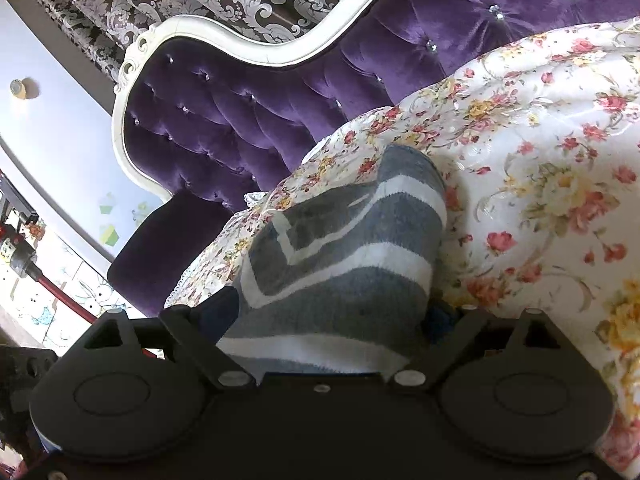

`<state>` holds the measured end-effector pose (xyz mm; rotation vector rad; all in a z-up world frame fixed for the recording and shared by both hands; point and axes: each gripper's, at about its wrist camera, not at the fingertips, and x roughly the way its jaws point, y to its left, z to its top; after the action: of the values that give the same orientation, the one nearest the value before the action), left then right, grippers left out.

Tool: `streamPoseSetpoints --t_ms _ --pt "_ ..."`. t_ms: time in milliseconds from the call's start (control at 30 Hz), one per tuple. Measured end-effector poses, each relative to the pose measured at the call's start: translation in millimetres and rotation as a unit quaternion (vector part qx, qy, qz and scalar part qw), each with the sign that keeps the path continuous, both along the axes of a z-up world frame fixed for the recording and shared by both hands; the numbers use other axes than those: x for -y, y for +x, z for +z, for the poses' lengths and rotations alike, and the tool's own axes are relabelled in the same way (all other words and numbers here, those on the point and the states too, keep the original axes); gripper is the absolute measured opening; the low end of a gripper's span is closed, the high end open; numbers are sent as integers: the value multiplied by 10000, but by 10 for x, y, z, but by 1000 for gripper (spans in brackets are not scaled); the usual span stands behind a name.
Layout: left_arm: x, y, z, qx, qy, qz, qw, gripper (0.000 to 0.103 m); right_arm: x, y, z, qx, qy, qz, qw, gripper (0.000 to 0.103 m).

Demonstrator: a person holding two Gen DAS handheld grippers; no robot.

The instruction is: Fold small clothes

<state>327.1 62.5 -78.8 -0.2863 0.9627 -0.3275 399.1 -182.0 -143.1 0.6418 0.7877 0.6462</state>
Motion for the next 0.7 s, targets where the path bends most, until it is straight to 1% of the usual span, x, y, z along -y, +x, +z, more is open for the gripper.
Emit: streamPoseSetpoints --t_ms 33,100,167,300,367,400,433,500,533,567,600,667,700 --pt "7 2 -3 8 -18 -20 10000 101 -10 10 0 5 -10 5 10000 94" --pt "27 8 -5 23 3 -37 10000 102 -19 26 1 8 -25 14 10000 94" --pt "25 16 -4 22 -76 -115 9999 102 -25 39 3 -1 -34 27 10000 94" --pt "-48 36 -9 -59 -384 -102 9992 101 -29 52 8 -25 -57 75 10000 93" --pt "-103 34 -19 -52 -647 -26 9979 97 -32 58 16 -45 -108 95 9999 88" --pt "-132 34 -29 -71 -800 26 9968 78 -32 59 24 -63 -181 82 9998 79" --pt "-153 40 -41 -122 -856 82 9962 58 -31 62 33 -86 -282 43 9996 67" --pt "-174 50 -51 -140 -926 82 9956 45 -3 67 42 -134 -524 -68 9985 54" --pt "-182 52 -55 -155 -1035 41 9945 40 25 67 38 -162 -550 -78 9983 52" --pt "-182 43 -49 -167 -1127 27 9935 40 54 62 38 -189 -509 -88 9985 51" --pt "-174 31 -38 -152 -1157 17 9932 39 80 45 50 -214 -475 -115 9986 46" --pt "-135 -24 0 -110 -1132 -32 9935 38 103 -6 106 -250 -363 -101 9990 45" --pt "-116 -67 14 -106 -1144 -58 9934 38 103 -42 153 -233 -384 -107 9989 45"
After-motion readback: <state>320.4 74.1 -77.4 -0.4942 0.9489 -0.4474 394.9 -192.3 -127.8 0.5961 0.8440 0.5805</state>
